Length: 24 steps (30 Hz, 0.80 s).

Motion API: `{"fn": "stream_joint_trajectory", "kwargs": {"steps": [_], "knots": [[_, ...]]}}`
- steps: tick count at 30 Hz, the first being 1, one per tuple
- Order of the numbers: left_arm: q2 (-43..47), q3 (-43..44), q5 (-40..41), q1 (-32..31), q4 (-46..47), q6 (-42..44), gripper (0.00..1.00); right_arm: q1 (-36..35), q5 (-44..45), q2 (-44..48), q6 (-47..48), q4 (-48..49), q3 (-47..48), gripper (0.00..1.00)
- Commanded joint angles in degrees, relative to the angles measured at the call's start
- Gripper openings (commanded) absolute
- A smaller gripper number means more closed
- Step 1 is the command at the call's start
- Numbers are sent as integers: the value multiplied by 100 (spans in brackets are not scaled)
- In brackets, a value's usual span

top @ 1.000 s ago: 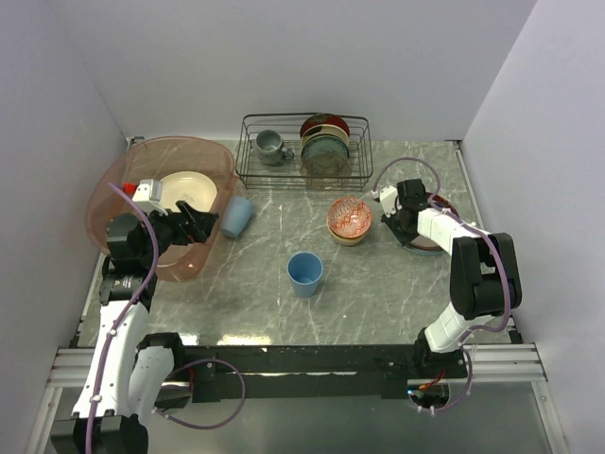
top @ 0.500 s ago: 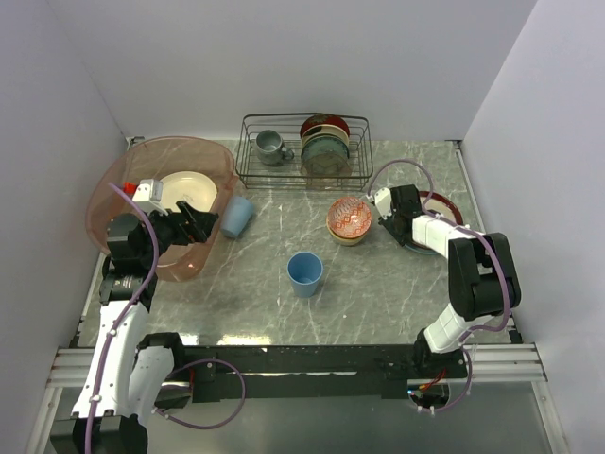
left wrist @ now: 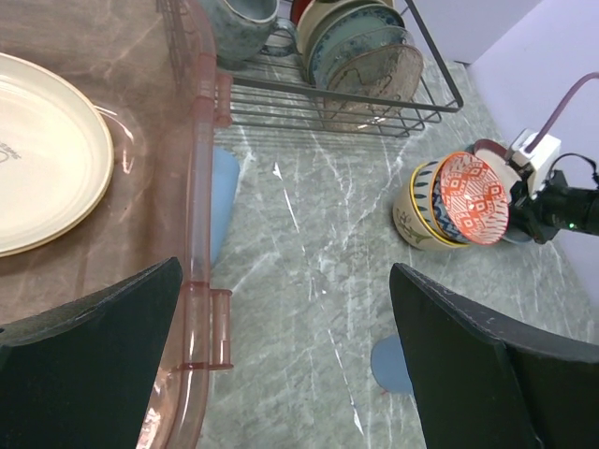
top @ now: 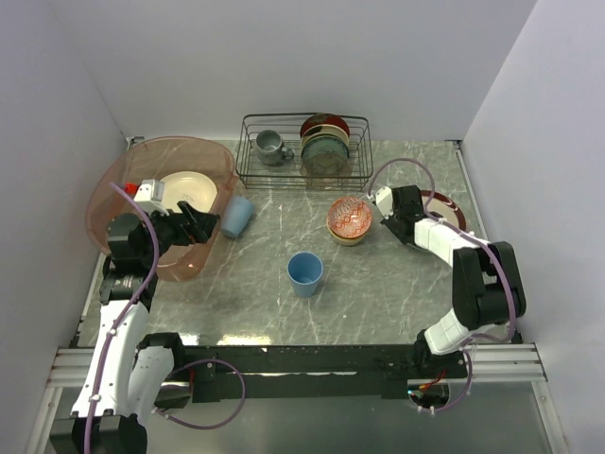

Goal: Place the mixed dishes into the plastic bin
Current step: Pick up the plate at the center of the board.

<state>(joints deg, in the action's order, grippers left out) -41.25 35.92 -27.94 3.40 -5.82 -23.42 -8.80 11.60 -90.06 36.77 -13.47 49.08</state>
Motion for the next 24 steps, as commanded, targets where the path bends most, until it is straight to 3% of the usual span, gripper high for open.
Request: {"fn": "stream_joint_trajectory", "kwargs": {"steps": [1,12,18,24], "knots": [[-67,161,-387,-32,178,-109,99,45,-316,717,39,-252,-170,0],[-453,-32,-1617,-85,767,-839,99,54,-386,1965,875,-586,-153,0],[-822,-392,-2706,-102,1574,-2497,99,45,-430,2467,1314,-709,-215,0],[-603,-446,-2471,-444,1909,-3185,99,54,-623,2836,1534,-1034,-83,0]]}}
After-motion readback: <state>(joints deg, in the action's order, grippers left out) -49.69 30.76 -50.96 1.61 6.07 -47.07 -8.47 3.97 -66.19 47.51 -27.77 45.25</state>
